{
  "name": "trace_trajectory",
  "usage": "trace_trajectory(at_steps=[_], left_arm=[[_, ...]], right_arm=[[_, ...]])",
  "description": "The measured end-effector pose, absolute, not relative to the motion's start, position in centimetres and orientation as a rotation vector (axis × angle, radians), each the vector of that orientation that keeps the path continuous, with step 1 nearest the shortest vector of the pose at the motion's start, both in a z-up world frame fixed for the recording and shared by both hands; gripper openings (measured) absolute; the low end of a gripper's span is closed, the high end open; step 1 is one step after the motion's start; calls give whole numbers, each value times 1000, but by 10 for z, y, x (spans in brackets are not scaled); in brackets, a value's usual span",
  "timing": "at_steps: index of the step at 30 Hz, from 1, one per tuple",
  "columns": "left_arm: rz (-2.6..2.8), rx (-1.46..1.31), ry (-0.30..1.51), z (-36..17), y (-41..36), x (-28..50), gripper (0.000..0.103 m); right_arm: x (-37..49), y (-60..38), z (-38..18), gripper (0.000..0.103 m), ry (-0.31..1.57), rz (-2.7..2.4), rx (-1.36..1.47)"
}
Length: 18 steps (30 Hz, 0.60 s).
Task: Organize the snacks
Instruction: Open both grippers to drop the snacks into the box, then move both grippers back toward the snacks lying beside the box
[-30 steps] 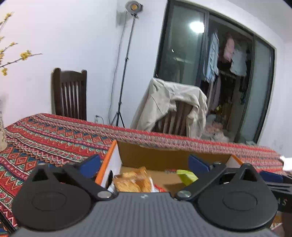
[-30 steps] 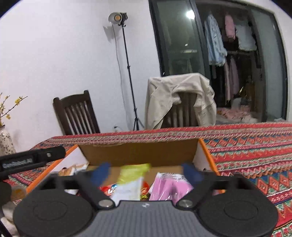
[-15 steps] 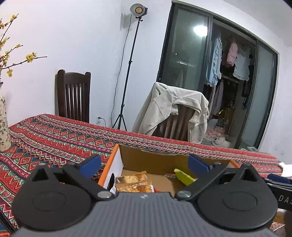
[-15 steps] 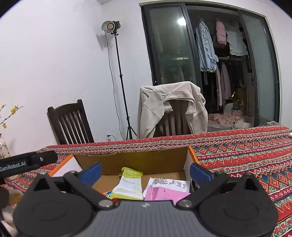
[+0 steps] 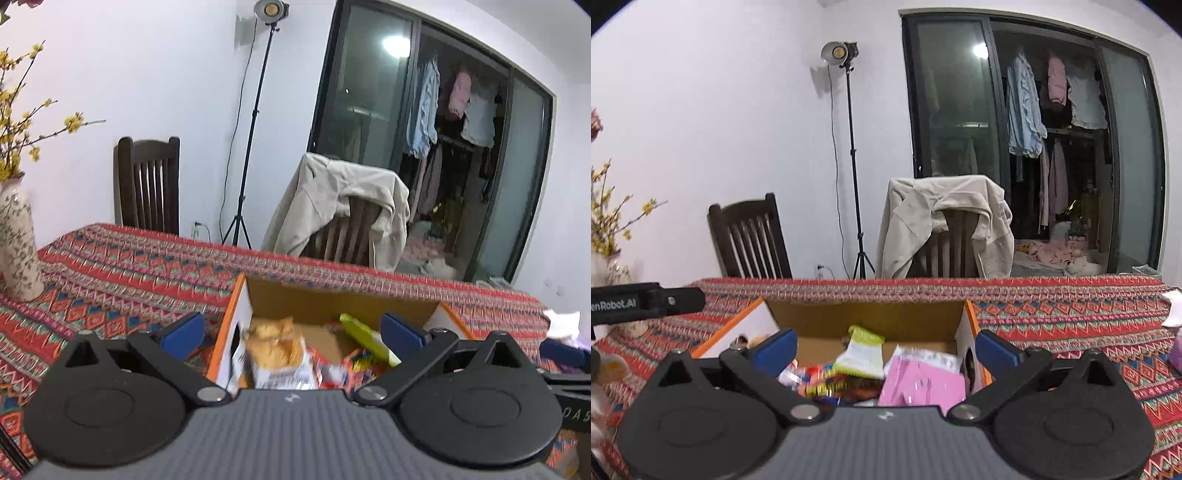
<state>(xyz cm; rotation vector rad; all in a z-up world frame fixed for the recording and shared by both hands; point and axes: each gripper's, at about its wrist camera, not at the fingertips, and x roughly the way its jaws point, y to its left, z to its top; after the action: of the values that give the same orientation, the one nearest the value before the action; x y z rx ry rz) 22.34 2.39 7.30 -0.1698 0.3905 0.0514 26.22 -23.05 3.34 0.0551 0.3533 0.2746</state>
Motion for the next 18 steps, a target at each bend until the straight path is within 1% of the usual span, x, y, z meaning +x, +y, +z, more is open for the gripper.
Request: trace_trajectory(at_steps=[6,14,18], left_arm=[[83,-110,447,50,37,197,103],[93,-117,506,19,59,174,103],[85,-131,493,4,65,168,103]], right_arm=[[234,-230,19,103,414,309,-3],[215,-218,-14,103,532,322,-75],[211,-209,-26,103,568,331,-109]])
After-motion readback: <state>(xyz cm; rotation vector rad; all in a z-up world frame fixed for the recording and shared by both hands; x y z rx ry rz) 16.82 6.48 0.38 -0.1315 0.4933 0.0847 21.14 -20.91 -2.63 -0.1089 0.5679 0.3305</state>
